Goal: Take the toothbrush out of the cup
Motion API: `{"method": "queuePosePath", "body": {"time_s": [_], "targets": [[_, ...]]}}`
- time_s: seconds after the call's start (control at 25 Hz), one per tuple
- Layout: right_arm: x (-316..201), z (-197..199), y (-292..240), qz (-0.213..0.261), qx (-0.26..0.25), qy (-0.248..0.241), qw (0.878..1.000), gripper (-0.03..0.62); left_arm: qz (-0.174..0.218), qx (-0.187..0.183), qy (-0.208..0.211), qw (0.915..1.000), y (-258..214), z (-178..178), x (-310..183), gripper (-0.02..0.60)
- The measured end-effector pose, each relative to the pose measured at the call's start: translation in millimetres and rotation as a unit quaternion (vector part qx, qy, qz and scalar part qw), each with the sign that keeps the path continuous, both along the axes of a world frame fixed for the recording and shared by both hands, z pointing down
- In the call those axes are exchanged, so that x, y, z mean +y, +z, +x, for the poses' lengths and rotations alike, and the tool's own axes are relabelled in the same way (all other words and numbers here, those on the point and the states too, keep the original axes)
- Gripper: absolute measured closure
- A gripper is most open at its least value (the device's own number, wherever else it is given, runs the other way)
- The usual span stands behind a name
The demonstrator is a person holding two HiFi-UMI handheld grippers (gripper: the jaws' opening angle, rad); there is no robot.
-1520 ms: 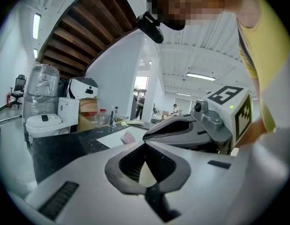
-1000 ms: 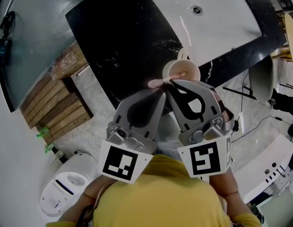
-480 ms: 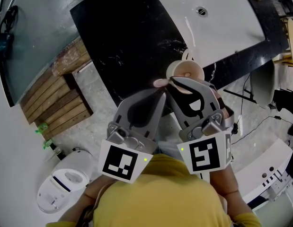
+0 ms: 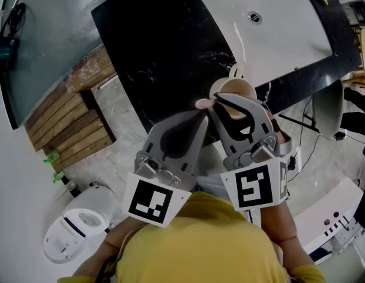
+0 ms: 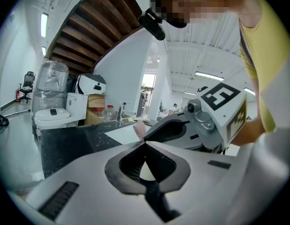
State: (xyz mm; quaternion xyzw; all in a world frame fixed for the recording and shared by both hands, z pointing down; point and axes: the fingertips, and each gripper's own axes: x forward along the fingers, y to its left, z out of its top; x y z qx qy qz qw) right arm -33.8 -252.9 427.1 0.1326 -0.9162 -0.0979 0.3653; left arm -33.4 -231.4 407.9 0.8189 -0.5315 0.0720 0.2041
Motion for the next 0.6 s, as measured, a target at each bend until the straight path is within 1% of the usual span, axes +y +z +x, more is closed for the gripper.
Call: {"method": "queuePosePath", "body": {"time_s": [0.2, 0.6], "targets": [[-2.1, 0.3, -2.5, -0.003, -0.006, 0.004, 1.000, 0.553, 0.001, 0.002, -0.001, 1.0000, -1.3, 0.3, -1.5, 0.571], [-7.5, 6.7, -13.8, -0.002, -0.021, 0.025, 0.999, 0.559, 0.011, 0.005, 0.006, 0.9999, -7.4, 5.5, -3.1, 0.571]]}}
